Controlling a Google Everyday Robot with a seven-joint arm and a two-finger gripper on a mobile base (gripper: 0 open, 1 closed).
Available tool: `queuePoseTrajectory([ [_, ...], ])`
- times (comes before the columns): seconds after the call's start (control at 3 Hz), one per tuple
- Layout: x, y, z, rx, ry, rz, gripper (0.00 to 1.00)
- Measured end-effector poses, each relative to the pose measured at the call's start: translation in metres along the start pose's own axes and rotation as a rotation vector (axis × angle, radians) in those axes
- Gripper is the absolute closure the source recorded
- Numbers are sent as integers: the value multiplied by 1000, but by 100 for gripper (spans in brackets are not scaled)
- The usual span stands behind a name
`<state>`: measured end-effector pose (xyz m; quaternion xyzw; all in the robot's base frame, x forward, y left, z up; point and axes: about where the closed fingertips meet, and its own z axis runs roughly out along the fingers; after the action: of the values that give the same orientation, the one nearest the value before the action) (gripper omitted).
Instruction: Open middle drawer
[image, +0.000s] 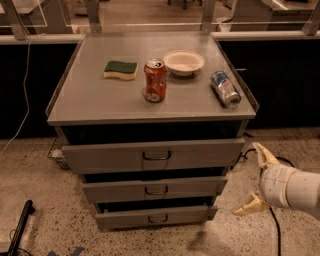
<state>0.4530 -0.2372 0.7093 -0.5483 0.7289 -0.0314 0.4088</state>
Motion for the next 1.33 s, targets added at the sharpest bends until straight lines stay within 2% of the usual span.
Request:
queuePoseTrajectory([
  [0.33, 0, 0, 0, 0, 0, 0, 0],
  [0.67, -4, 16, 20, -33, 48, -82, 0],
  [1.0, 1, 58, 47, -106, 103, -192, 0],
  [1.33, 10, 98, 58, -165, 112, -245, 0],
])
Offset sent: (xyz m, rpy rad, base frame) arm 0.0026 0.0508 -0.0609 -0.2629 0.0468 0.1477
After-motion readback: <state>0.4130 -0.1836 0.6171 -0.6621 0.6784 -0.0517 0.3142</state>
